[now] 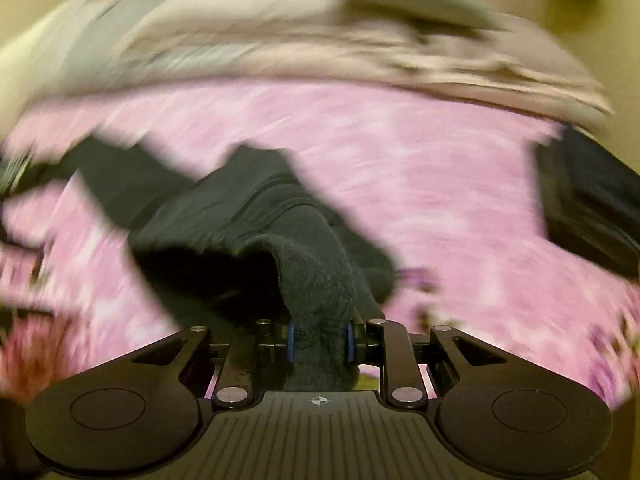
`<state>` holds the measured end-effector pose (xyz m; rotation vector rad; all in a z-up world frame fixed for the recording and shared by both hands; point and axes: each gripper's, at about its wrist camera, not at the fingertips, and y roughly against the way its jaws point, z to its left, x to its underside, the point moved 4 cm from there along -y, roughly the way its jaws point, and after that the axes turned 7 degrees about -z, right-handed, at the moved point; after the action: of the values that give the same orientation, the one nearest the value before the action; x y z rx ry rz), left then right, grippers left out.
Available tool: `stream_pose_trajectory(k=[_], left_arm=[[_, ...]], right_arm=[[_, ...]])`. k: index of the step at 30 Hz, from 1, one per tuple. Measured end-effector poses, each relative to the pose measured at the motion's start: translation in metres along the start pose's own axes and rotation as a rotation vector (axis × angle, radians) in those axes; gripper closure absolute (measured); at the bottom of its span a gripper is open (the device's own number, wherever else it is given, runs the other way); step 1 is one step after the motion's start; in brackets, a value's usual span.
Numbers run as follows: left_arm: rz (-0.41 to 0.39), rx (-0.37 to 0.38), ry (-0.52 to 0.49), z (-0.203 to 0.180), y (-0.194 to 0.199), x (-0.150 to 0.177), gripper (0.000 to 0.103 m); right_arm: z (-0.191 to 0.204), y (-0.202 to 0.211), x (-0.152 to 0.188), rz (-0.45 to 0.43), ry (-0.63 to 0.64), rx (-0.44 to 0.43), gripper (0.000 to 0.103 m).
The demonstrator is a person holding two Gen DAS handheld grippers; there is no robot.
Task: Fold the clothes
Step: 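Lift the black sweatshirt with both grippers and carry it over the bed, then lay the sweatshirt down on the bedspread, holding it with both grippers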
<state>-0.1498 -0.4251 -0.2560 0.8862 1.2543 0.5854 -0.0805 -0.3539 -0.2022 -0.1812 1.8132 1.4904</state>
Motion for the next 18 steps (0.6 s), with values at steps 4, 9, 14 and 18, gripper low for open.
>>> stream_pose_trajectory(k=[4,9,14,18], left_arm=[[-0.034,0.001,-0.062,-0.016,-0.027,-0.036,0.034],[-0.02,0.018,-0.036,-0.04,-0.076,-0.079,0.034],[-0.013,0.003,-0.002,-0.057,-0.106,-0.104,0.034],[-0.001,-0.017,-0.044,-0.055,-0.12,-0.11,0.034]], right_arm=[[-0.076,0.009,-0.006,-0.03,-0.171,0.042,0.082],[-0.125,-0.004,-0.004,0.022,-0.239,-0.036,0.082],[-0.144,-0.015,0.005,0.051,-0.07,-0.064,0.081],[-0.164,-0.01,0.02,0.03,-0.058,-0.005,0.088]])
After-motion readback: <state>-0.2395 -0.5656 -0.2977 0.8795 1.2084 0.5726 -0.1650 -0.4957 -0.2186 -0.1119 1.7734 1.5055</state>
